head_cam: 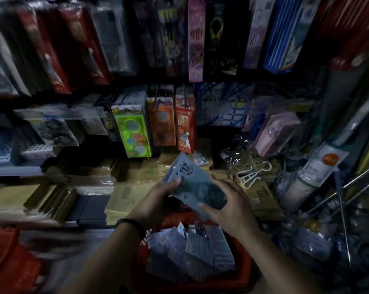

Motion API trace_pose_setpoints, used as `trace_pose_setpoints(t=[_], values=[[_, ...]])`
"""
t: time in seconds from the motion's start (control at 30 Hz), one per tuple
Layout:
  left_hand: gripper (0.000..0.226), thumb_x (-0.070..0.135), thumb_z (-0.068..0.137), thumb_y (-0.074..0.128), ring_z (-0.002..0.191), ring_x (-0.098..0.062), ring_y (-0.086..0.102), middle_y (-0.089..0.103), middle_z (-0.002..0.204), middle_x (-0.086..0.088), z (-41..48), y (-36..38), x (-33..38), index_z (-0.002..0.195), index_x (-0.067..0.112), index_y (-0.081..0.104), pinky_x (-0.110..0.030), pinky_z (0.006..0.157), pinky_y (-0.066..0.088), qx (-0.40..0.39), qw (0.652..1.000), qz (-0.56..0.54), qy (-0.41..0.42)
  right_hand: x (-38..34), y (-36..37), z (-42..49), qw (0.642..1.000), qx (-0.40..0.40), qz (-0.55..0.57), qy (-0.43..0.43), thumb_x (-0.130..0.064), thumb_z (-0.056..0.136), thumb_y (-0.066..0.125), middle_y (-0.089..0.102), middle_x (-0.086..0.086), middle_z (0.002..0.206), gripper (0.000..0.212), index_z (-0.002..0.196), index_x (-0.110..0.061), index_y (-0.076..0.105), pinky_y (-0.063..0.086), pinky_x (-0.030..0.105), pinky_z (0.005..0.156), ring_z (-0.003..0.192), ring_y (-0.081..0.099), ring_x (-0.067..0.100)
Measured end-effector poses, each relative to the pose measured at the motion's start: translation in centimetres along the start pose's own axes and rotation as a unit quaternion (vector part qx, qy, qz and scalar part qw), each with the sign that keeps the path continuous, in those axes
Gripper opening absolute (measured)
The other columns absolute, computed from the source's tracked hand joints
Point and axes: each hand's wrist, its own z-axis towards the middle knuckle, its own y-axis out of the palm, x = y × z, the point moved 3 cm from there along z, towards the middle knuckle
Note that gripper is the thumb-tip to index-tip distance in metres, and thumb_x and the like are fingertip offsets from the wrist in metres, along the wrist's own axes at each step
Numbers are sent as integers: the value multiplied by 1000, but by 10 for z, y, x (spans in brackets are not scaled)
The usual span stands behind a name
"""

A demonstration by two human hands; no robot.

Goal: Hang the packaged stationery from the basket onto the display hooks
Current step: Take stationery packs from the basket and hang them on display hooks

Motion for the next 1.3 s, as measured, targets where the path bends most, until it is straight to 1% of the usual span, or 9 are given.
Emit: trace_pose_setpoints(t=[0.1, 0.17, 0.3, 0.4, 0.63, 0.83, 0.97, 1.2, 1.3], values=[[66, 68, 97, 60, 136, -37, 63, 65, 147, -17, -1, 15, 6, 144, 22, 66, -50, 104, 55, -37, 998, -44, 14, -22, -5, 1, 997, 45, 56, 40, -76, 69, 78, 61, -30, 119, 77, 135, -38, 64, 51, 7, 85, 108, 60, -10], [58, 58, 98, 69, 136, -35, 63, 65, 147, -14, 2, 28, 10, 144, 22, 65, -45, 104, 56, -45, 998, -29, 39, -36, -12, 4, 991, 72, 100, 53, -71, 69, 79, 65, -40, 104, 65, 125, -39, 66, 47, 0, 74, 100, 62, -18], [50, 28, 99, 75, 134, -37, 64, 66, 145, -17, 14, 62, 25, 145, 15, 60, -52, 111, 53, -19, 994, 30, 107, -60, -32, 18, 987, 148, 31, 50, -71, 72, 73, 58, -12, 110, 58, 109, -27, 70, 57, 31, 84, 104, 61, 11], [36, 22, 103, 66, 123, -35, 72, 73, 134, -16, 17, 85, 43, 138, 13, 63, -50, 99, 61, 28, 986, 38, 159, -76, -51, 27, 981, 190, -5, 40, -62, 76, 75, 47, -4, 119, 62, 121, -22, 63, 55, 44, 92, 113, 54, 19], [47, 29, 89, 78, 117, -29, 75, 77, 128, -9, 2, 129, 103, 133, 18, 66, -49, 93, 65, 19, 969, 98, 227, -95, -95, 39, 981, 187, -26, -38, -47, 87, 74, 38, -7, 138, 82, 158, -30, 38, 50, 26, 97, 127, 43, 11], [30, 30, 99, 72, 119, -32, 74, 75, 131, -12, -1, 153, 158, 128, 25, 71, -51, 92, 65, -66, 952, 145, 260, -113, -158, 58, 968, 245, -9, -49, -42, 86, 79, 39, -15, 124, 83, 159, -35, 40, 55, 30, 94, 115, 47, 3], [27, 26, 90, 82, 112, -28, 78, 79, 124, -7, 5, 172, 197, 116, 30, 76, -42, 85, 67, -23, 946, 154, 285, -119, -199, 71, 964, 254, -42, -67, -47, 87, 76, 42, -13, 127, 83, 160, -38, 37, 58, 37, 94, 118, 55, 12], [43, 24, 88, 87, 107, -34, 79, 79, 119, -11, 34, 220, 260, 124, 15, 65, -56, 89, 65, 16, 916, 217, 336, -116, -270, 100, 948, 297, -71, -85, -46, 87, 79, 35, -20, 123, 88, 162, -42, 31, 43, 6, 89, 111, 46, -4], [47, 22, 91, 86, 109, -37, 76, 75, 122, -16, 43, 247, 287, 126, 11, 58, -59, 90, 64, 1, 907, 242, 345, -113, -310, 118, 941, 319, -86, -75, -45, 89, 78, 35, -21, 123, 86, 161, -42, 32, 47, 13, 92, 113, 46, -2]])
